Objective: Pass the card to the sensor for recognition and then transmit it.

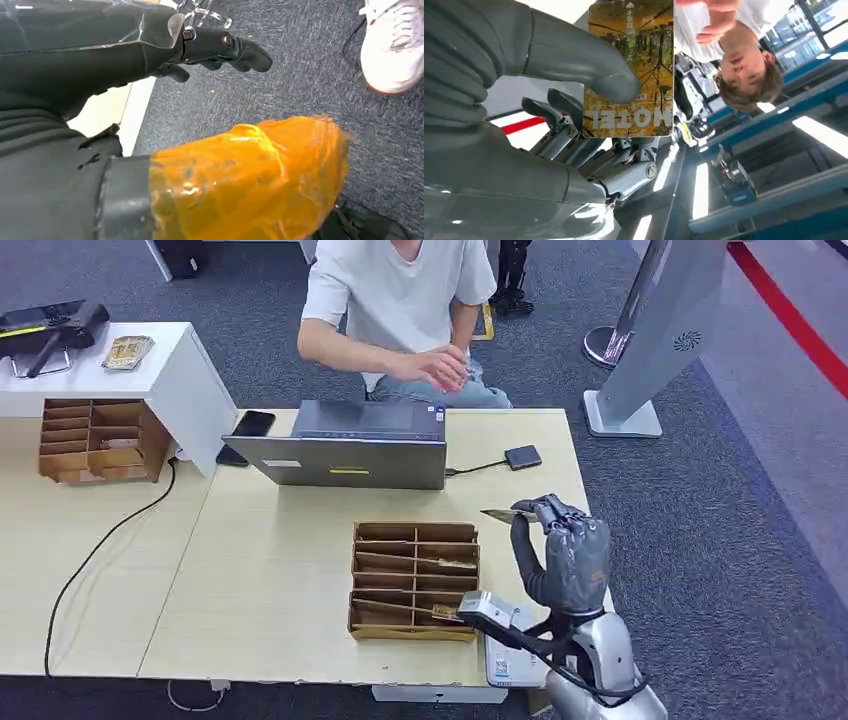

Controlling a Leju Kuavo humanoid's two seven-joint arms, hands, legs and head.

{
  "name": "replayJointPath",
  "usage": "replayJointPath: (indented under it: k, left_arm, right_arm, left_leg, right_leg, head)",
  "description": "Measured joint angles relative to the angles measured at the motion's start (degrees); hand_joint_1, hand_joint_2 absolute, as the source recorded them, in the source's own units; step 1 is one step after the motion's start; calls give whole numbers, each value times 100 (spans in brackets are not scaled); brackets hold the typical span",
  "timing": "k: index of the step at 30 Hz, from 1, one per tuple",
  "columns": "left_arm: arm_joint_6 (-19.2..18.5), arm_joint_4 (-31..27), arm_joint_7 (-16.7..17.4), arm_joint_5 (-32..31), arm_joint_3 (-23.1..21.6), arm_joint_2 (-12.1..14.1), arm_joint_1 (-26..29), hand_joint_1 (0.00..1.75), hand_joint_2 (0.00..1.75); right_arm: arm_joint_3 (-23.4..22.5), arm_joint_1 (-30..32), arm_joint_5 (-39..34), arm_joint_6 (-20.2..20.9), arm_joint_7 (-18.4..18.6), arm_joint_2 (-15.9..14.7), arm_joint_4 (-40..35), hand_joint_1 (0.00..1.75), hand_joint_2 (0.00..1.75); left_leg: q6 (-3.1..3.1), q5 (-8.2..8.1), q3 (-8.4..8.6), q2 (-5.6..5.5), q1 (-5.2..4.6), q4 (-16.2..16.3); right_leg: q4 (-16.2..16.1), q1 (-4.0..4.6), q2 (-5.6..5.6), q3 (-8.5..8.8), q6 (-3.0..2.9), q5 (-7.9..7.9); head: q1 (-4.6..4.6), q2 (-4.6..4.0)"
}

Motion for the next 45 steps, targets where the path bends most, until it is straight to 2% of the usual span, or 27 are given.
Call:
replayJointPath:
  k: [9,19,28,29,30,31,32,33,42,43,45]
  left_arm:
    - [0,0,0,-2,0,15,-2,0,0]
    - [4,0,7,-28,0,17,-2,0,0]
    - [-4,0,9,-50,-2,26,-3,0,0]
    - [-7,0,9,-50,-2,26,-3,0,0]
    - [-11,0,9,-50,-2,26,-3,0,0]
    - [-20,0,9,-50,-2,26,-2,0,0]
    - [-22,0,9,-50,-2,26,-2,0,0]
    - [-33,0,9,-50,-2,28,-2,0,0]
    - [-44,0,42,-39,-2,46,-3,0,0]
    - [-42,0,44,-31,-2,46,-2,0,0]
    - [-42,0,44,-24,-2,48,-3,0,0]
  right_arm:
    - [33,-238,-37,11,-20,87,118,175,175]
    - [149,-900,-127,164,0,284,420,175,175]
    - [238,-1548,-153,535,194,476,985,175,175]
    - [264,-1596,-164,566,221,496,1049,168,175]
    - [280,-1633,-166,595,225,518,1097,143,175]
    - [297,-1665,-168,601,229,535,1145,56,175]
    - [310,-1693,-168,612,240,555,1184,56,175]
    - [330,-1724,-181,621,271,579,1226,3,175]
    - [455,-1786,-477,678,258,715,1405,0,175]
    - [466,-1787,-540,695,234,726,1410,0,0]
    - [496,-1786,-645,717,192,734,1419,0,0]
  left_leg:
    - [0,-1,-3,-1,0,0]
    - [-3,5,-1,-2,1,0]
    - [-3,5,-1,-2,1,0]
    - [-3,5,-1,-2,1,0]
    - [-3,5,-1,-2,1,0]
    - [-4,5,-2,-3,2,0]
    - [-4,5,-2,-3,2,0]
    - [-4,5,-2,-3,2,0]
    - [-4,5,-2,-3,1,0]
    - [-4,5,-2,-3,1,0]
    - [-4,5,-2,-3,1,0]
  right_leg:
    - [0,0,-1,-1,0,0]
    - [1,0,-1,0,-1,1]
    - [2,0,0,0,-1,1]
    - [2,0,0,0,-1,1]
    - [2,0,-1,-1,-1,1]
    - [2,0,-1,0,-1,1]
    - [2,0,-1,0,-1,1]
    - [3,0,-1,-1,-1,1]
    - [2,0,-1,-1,-1,1]
    - [2,0,-1,-1,-1,1]
    - [2,0,-1,-1,-1,1]
  head:
    - [0,0]
    - [0,0]
    - [0,0]
    - [0,0]
    - [2,0]
    - [0,0]
    - [2,0]
    - [0,0]
    - [0,0]
    - [2,0]
    - [0,0]
